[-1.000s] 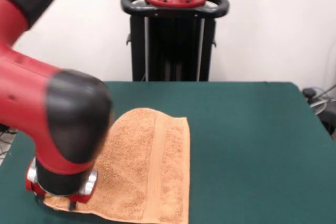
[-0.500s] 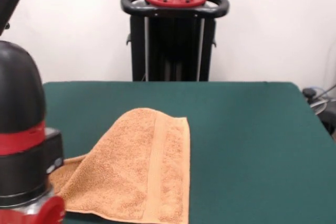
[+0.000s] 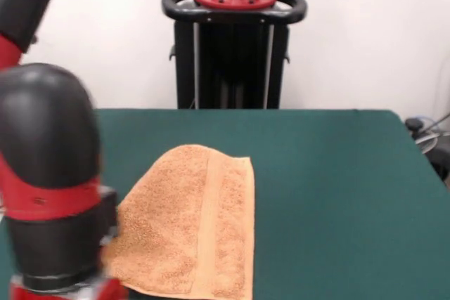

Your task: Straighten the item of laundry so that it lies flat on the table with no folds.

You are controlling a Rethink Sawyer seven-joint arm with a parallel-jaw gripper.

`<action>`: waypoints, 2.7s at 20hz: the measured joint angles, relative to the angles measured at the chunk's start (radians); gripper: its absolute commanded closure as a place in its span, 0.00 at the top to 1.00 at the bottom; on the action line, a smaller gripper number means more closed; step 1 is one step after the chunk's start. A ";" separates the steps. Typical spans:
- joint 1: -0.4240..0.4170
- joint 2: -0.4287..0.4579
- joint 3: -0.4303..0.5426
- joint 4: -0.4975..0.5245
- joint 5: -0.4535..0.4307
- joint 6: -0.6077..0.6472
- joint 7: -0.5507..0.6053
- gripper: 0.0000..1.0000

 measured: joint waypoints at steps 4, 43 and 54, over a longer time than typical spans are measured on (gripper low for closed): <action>0.082 0.018 -0.034 -0.032 -0.001 0.098 0.000 1.00; 0.170 0.032 -0.162 -0.016 -0.129 0.286 0.000 1.00; 0.171 0.036 -0.162 -0.021 -0.191 0.517 0.000 1.00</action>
